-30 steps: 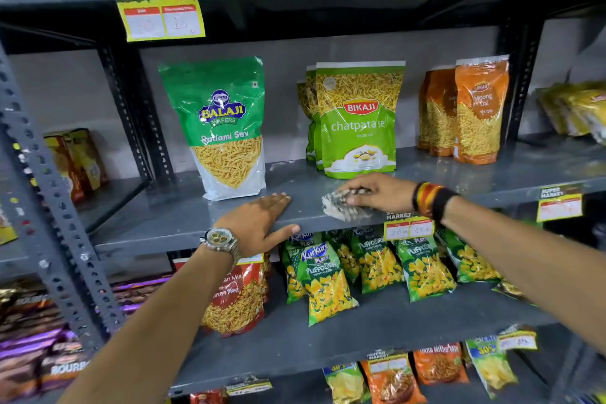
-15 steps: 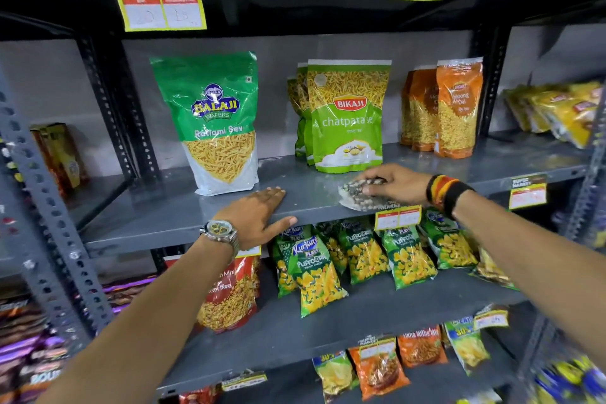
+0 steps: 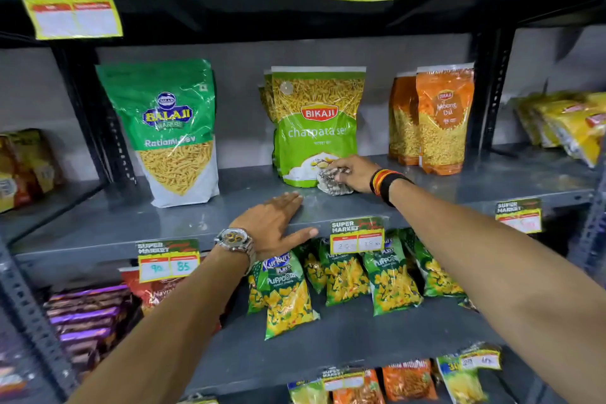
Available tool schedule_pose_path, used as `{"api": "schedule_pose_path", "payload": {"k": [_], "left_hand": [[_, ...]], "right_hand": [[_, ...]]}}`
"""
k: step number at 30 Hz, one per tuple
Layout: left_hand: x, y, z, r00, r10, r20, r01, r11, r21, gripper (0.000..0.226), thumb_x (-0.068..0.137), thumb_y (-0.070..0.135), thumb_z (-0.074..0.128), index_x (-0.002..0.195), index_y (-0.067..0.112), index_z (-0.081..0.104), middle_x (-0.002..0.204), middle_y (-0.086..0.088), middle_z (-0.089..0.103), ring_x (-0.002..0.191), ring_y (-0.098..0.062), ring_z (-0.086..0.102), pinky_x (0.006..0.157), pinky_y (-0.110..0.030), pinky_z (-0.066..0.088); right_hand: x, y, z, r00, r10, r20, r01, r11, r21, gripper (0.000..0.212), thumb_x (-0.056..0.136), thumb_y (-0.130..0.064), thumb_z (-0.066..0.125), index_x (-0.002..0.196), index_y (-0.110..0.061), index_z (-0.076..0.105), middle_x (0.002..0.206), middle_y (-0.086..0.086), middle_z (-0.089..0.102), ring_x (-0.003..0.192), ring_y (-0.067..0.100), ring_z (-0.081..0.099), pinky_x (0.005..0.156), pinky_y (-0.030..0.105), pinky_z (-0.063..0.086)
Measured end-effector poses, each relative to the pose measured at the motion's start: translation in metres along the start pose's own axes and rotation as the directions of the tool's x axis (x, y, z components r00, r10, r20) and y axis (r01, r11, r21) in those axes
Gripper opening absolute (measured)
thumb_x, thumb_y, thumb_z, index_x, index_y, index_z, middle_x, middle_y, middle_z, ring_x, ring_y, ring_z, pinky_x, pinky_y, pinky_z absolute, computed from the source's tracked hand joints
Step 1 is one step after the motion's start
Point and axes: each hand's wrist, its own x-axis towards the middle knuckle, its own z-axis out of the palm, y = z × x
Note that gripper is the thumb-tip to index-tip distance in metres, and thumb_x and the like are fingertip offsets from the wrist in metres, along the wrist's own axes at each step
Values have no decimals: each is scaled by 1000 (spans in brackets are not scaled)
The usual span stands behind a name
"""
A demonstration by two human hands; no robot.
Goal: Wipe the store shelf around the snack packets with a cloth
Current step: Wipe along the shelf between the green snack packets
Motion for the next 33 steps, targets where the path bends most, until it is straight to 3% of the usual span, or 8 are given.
{"api": "schedule_pose_path", "payload": {"k": [7, 12, 15, 17, 20, 24, 30, 33], "left_hand": [[8, -5, 8, 999, -31, 36, 30, 999, 29, 116, 78, 97, 8, 163, 19, 24, 169, -2, 28, 153, -19, 30, 123, -43, 31], [3, 0, 4, 999, -28, 35, 27, 999, 30, 116, 78, 96, 7, 162, 19, 24, 169, -1, 28, 153, -20, 32, 122, -44, 33], [0, 3, 0, 999, -35, 26, 34, 999, 27, 117, 76, 97, 5, 162, 19, 26, 168, -2, 29, 151, -21, 34, 120, -45, 36], [-1, 4, -1, 999, -38, 13, 37, 999, 26, 112, 80, 93, 10, 161, 17, 27, 167, -4, 31, 150, -23, 36, 119, -45, 37], [-1, 6, -3, 1000, -25, 3, 25, 1000, 16, 101, 88, 84, 23, 161, 15, 28, 167, -7, 32, 150, -25, 37, 118, -44, 37], [-3, 6, -4, 1000, -17, 12, 17, 1000, 19, 96, 92, 81, 28, 161, 14, 25, 168, -7, 29, 151, -25, 35, 119, -43, 35], [-5, 6, -7, 999, -21, 46, 20, 1000, 6, 99, 90, 83, 24, 162, 14, 23, 169, -7, 26, 152, -24, 32, 122, -43, 33], [-1, 16, -10, 999, -17, 36, 16, 1000, 25, 100, 90, 84, 23, 163, 15, 19, 171, -5, 21, 154, -23, 28, 120, -43, 32]], "right_hand": [[10, 31, -1, 995, -56, 85, 43, 989, 143, 35, 93, -16, 57, 128, -18, 59, 146, 7, 48, 133, 24, 45, 100, 22, 33], [-38, 29, -13, 984, -118, 131, 101, 986, 129, 33, 95, -28, 54, 128, -26, 57, 144, 3, 48, 132, 21, 45, 101, 26, 33], [-95, 21, -35, 967, -135, 216, 111, 987, 119, 32, 94, -32, 55, 126, -35, 58, 129, -10, 55, 118, 5, 53, 95, 23, 36], [-111, 16, -55, 961, -114, 254, 81, 987, 137, 29, 94, -27, 57, 120, -39, 59, 111, -19, 61, 89, -16, 59, 84, 14, 43], [-95, 24, -71, 999, 12, 31, -16, 990, 139, 31, 94, -20, 56, 125, -23, 59, 105, -8, 64, 81, -11, 60, 89, 16, 50], [-90, 22, -46, 986, 165, -13, -165, 986, 16, 34, 96, -25, 53, 129, -21, 58, 134, 8, 59, 121, 23, 55, 96, 26, 39], [-135, 10, -61, 979, 47, 198, -57, 997, 44, 33, 94, -23, 55, 128, -21, 57, 117, -8, 58, 98, 1, 55, 84, 6, 41], [-124, 29, -88, 996, 72, 60, -78, 993, 94, 36, 94, -22, 56, 130, -20, 57, 122, -4, 56, 109, 12, 53, 103, 27, 40]]}}
